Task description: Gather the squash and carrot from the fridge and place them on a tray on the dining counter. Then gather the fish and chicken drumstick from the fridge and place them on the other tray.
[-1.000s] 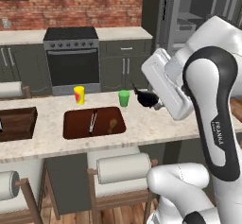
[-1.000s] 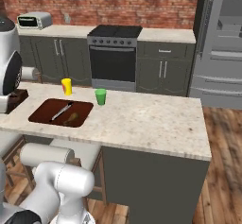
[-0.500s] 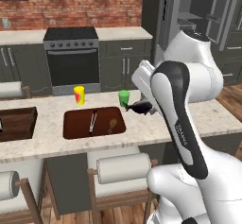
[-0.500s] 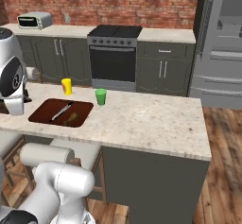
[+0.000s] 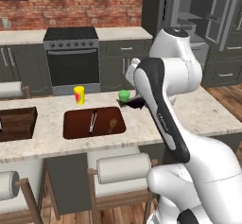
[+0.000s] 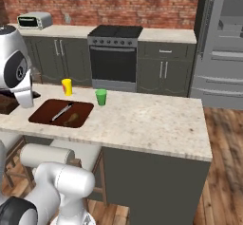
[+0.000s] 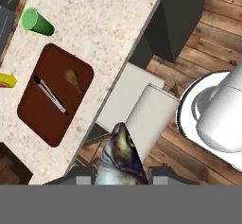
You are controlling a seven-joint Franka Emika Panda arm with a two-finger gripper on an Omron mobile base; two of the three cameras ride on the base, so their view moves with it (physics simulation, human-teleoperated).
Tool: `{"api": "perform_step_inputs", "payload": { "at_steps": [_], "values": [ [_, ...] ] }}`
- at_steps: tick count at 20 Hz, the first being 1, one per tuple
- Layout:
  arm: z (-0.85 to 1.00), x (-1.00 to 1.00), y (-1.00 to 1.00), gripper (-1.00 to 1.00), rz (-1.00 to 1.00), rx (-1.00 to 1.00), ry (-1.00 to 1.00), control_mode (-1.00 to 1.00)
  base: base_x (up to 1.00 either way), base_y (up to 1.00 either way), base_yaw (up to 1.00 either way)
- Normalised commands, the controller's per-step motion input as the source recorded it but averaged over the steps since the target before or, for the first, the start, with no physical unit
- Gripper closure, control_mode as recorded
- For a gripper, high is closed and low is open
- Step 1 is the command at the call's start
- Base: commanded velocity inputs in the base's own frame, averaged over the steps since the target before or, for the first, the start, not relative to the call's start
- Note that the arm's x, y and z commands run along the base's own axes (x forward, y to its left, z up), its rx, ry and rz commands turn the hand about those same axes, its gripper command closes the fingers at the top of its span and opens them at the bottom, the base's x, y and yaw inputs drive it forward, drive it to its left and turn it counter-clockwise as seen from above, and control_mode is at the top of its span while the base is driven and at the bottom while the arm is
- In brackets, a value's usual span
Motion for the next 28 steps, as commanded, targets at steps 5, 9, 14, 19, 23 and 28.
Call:
{"api": "perform_step_inputs", "payload": {
  "at_steps": [5, 9, 14, 19, 23, 28],
  "values": [
    [-0.33, 0.55, 0.0, 1.0, 0.01, -0.06, -0.01, -1.0, 0.0, 0.0, 0.0],
    [-0.47, 0.52, 0.03, 1.0, 0.04, -0.01, -0.02, -1.0, 0.0, 0.0, 0.0],
    [-0.51, 0.61, 0.11, 1.0, 0.03, 0.0, -0.04, -1.0, 0.0, 0.0, 0.0],
    [-0.39, 0.31, 0.18, 1.0, 0.04, 0.0, -0.02, -1.0, 0.0, 0.0, 0.0],
    [-0.23, 0.29, 0.23, 1.0, 0.05, 0.0, 0.0, -1.0, 0.0, 0.0, 0.0],
    [-0.17, 0.62, 0.24, 1.0, 0.0, 0.0, 0.0, -1.0, 0.0, 0.0, 0.0]
  ]
}}
